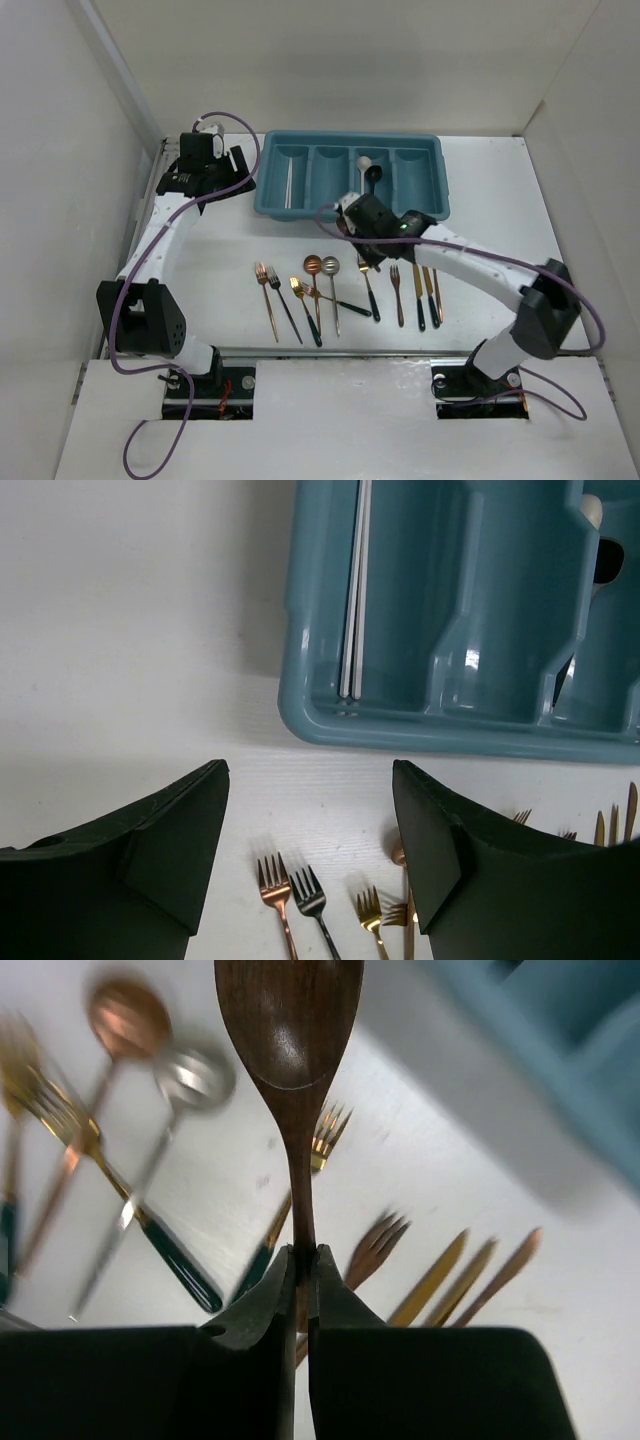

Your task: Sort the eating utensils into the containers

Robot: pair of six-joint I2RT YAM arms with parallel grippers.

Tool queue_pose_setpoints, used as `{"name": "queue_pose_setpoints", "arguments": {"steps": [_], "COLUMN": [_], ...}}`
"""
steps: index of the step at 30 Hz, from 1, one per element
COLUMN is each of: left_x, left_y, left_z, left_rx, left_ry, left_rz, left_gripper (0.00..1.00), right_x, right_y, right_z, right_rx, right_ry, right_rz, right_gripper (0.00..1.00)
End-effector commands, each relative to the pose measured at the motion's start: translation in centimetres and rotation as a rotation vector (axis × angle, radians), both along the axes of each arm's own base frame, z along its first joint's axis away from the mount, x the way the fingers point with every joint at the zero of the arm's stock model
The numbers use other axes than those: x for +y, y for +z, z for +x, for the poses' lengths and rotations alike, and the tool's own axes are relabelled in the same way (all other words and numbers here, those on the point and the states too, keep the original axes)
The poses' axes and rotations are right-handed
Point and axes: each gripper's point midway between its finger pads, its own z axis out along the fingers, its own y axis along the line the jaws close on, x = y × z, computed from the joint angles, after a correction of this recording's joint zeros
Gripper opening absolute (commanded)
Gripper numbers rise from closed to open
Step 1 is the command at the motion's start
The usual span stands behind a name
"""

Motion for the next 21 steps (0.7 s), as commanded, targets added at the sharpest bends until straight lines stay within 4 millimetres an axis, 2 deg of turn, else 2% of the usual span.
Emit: {"name": "queue_pose_setpoints", "arguments": {"steps": [1,3,4,5,6,7,8,9,10,11,12,14,15,16,19,21], "left_x": [0.1,0.1,0.1,0.1,0.1,0.1,0.1,0.1,0.1,0.1,0.3,0.3,0.3,0.5,0.8,0.8], "left_y": [1.7,1.7,1.7,1.7,1.7,1.7,1.7,1.7,2.2,2.2,2.8,2.4,2.9,3.4,3.0,3.1], "left_z": [-0.3,-0.3,-0.3,-0.3,-0.3,-0.3,-0.3,-0.3,-0.4,-0.4,-0.4,-0.8,-0.9,-1.1,-1.4,-1.5], "left_rx": [-0.064,-0.064,-0.064,-0.064,-0.064,-0.064,-0.064,-0.064,-0.076,-0.076,-0.098,-0.091,-0.104,-0.118,-0.112,-0.121], "left_ry": [-0.012,-0.012,-0.012,-0.012,-0.012,-0.012,-0.012,-0.012,-0.012,-0.012,-0.002,-0.002,-0.002,0.005,0.009,0.009], "left_rz": [-0.001,-0.001,-0.001,-0.001,-0.001,-0.001,-0.001,-0.001,-0.002,-0.002,0.004,0.005,0.004,0.008,0.023,0.023], "left_gripper": [0.63,0.63,0.63,0.63,0.63,0.63,0.63,0.63,0.63,0.63,0.63,0.63,0.63,0.63,0.63,0.63], "right_x": [0.9,0.9,0.8,1.0,1.1,0.7,-0.2,0.0,-0.3,-1.2,-1.2,-1.3,-1.4,-1.8,-1.7,-2.0], "right_y": [10.3,12.5,14.3,15.1,13.9,14.0,15.8,13.9,13.8,14.7,12.8,11.8,12.0,10.5,9.9,10.8], "right_z": [3.2,5.0,6.6,8.1,9.9,11.5,14.0,15.8,17.1,18.9,20.2,21.8,22.4,23.1,23.2,22.9], "right_rx": [-0.266,-0.356,-0.401,-0.423,-0.408,-0.420,-0.453,-0.424,-0.426,-0.448,-0.426,-0.410,-0.404,-0.383,-0.369,-0.379], "right_ry": [-0.084,-0.136,-0.173,-0.207,-0.262,-0.315,-0.383,-0.431,-0.465,-0.511,-0.526,-0.545,-0.549,-0.562,-0.562,-0.545], "right_rz": [0.170,0.182,0.213,0.244,0.225,0.225,0.262,0.254,0.263,0.287,0.257,0.267,0.268,0.241,0.226,0.218], "right_gripper": [0.00,0.00,0.00,0.00,0.00,0.00,0.00,0.00,0.00,0.00,0.00,0.00,0.03,0.23,0.74,0.80]}}
